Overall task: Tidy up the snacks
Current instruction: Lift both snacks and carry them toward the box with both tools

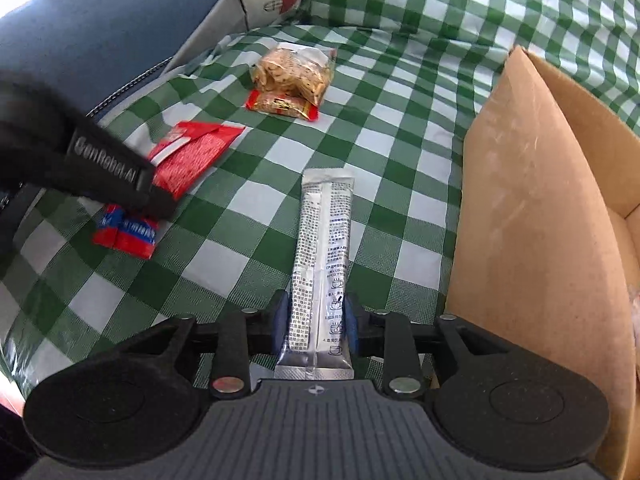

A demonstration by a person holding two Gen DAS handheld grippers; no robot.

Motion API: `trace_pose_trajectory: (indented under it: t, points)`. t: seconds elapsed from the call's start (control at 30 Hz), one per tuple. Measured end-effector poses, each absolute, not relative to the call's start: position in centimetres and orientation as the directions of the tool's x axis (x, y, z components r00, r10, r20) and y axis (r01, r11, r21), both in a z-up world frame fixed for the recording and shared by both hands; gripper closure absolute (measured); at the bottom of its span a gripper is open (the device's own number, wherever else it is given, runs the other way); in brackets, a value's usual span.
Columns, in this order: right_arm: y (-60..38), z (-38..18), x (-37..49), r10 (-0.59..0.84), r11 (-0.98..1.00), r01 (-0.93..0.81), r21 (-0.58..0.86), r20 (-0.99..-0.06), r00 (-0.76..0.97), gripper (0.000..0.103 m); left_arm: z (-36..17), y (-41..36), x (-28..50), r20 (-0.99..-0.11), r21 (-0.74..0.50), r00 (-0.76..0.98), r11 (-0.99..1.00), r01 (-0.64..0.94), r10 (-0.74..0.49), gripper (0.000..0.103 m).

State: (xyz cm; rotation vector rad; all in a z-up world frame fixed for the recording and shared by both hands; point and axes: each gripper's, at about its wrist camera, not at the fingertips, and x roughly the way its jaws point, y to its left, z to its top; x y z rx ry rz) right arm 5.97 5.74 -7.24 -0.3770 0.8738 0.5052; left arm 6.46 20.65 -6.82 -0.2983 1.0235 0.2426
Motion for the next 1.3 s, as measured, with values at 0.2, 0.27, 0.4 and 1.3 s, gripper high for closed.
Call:
trace_pose_trajectory:
  t: [0.2,0.27,0.4,1.3]
  points:
    - [5.7,-7.7,7.1,0.264,0.836,-0.542,-0.087,-0.802,0.535,0.067,-7.3,20.1,7.0,-0.874,-0.093,0.481,0.949,-0.302,0.067,0.069]
    - [5.7,-7.7,7.3,0.261,0.838,-0.538,-0.087,-0.802,0.536,0.065,-7.4,20.0,7.0,-0.875,-0.088,0.479,0.951,-0.297,0.069,0.069]
    - [5.7,-7.8,7.4,0.269,0.836,-0.543,-0.082,-0.801,0.535,0.07,-7.4,19.9,7.1,-0.876,-0.078,0.477,0.953,-0.292,0.075,0.068]
    - [-3.3,5.1,6.7,0.407,0.855,-0.506,-0.114,-0.457,0.79,0.082,0.8,17.8,5.2,-0.725,-0.174,0.682,0.931,-0.321,0.099,0.071]
